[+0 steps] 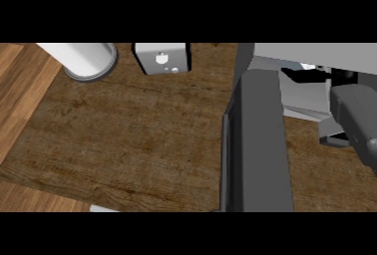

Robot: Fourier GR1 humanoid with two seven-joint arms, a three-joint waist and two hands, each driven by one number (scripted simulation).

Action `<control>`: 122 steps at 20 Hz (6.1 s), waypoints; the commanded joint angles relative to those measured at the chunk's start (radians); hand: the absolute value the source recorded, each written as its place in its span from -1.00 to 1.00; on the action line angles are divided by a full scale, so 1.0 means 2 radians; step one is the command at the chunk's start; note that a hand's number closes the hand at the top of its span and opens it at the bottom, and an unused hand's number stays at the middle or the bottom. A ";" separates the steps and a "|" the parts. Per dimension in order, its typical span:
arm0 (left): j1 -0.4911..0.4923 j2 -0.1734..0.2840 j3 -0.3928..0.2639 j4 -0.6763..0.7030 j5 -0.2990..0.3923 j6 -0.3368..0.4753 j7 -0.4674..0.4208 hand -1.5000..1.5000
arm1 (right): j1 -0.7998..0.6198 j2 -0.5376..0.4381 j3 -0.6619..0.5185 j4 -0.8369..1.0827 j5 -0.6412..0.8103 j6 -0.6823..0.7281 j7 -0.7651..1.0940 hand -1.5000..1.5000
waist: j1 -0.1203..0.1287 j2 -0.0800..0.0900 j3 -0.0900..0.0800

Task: Pick up the milk, place it into the microwave and close the microwave

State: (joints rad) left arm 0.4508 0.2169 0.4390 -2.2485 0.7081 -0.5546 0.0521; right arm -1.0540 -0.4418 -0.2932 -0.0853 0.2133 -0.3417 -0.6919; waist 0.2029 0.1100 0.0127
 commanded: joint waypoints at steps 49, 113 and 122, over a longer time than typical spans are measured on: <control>-0.032 -0.056 -0.116 0.084 -0.125 -0.055 -0.017 -1.00 | -0.011 0.088 -0.025 -0.006 -0.010 0.077 -0.016 -1.00 | -0.065 -0.036 -0.005; -0.420 -0.108 -0.697 0.548 -0.297 0.378 -0.126 1.00 | 0.686 0.035 0.073 -0.747 -0.305 0.498 0.056 -1.00 | -0.158 -0.051 -0.009; -0.512 -0.108 -0.720 0.572 -0.237 0.492 -0.113 1.00 | 0.679 0.020 0.103 -0.848 -0.340 0.483 0.126 -1.00 | -0.182 -0.046 -0.010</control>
State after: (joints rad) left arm -0.4954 0.0245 -0.9685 -1.1034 0.1847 0.3542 -0.1826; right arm 0.3198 -0.3875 -0.1074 -1.7167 -0.4339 0.5996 -0.4682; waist -0.1411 0.0151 -0.0053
